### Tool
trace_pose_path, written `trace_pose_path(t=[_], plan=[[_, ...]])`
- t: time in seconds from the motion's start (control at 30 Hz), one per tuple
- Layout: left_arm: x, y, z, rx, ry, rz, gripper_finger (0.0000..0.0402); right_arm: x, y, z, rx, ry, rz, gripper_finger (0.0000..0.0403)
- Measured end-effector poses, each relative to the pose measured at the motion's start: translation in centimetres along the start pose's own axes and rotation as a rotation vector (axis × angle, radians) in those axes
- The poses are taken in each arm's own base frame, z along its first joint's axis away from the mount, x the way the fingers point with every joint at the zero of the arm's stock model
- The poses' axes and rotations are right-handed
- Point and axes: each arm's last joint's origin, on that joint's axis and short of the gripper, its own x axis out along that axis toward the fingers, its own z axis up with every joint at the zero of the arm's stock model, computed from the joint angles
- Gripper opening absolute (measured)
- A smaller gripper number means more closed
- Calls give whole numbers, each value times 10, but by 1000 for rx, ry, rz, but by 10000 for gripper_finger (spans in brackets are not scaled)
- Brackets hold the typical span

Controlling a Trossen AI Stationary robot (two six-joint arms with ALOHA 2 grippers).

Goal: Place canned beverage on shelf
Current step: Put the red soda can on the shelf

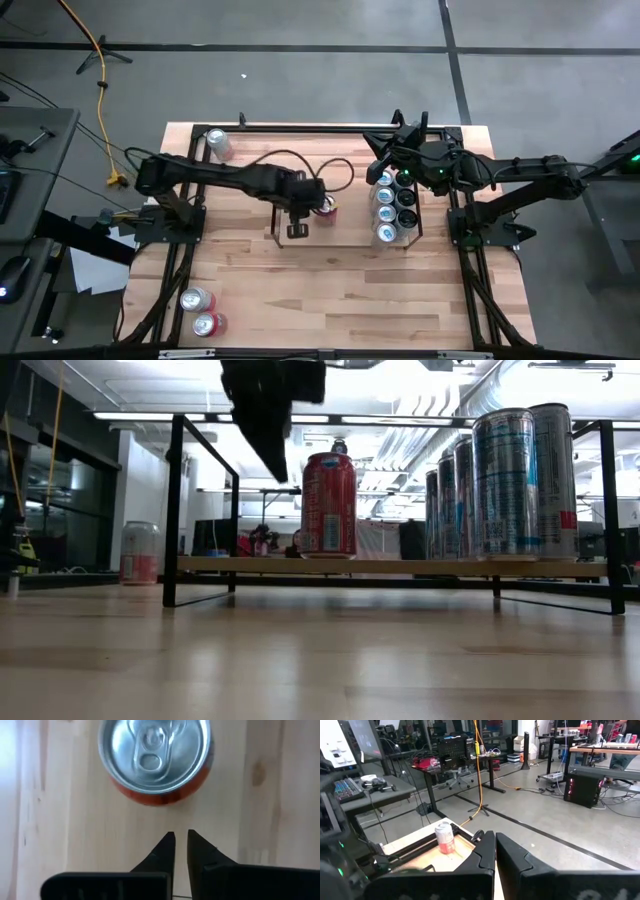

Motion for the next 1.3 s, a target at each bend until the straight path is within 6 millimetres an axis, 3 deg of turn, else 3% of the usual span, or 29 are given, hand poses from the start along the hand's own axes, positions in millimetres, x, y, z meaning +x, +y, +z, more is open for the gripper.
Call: trace_pose_path(t=[0.17,0.77,0.97,1.2,1.3], plan=[[15,-2,5,12,4,6,1,0,0,-1,-7,8,-1,0],[12,8,36,4,-315,8,0,0,-1,-3,-26,27,-5,0],[10,8,40,4,-360,9,0,0,-1,-3,-28,29,-6,0],[30,6,45,5,-357,9,0,0,-1,-4,-28,29,-5,0],[26,5,44,-1,-353,11,0,0,-1,-4,-30,31,-6,0]])
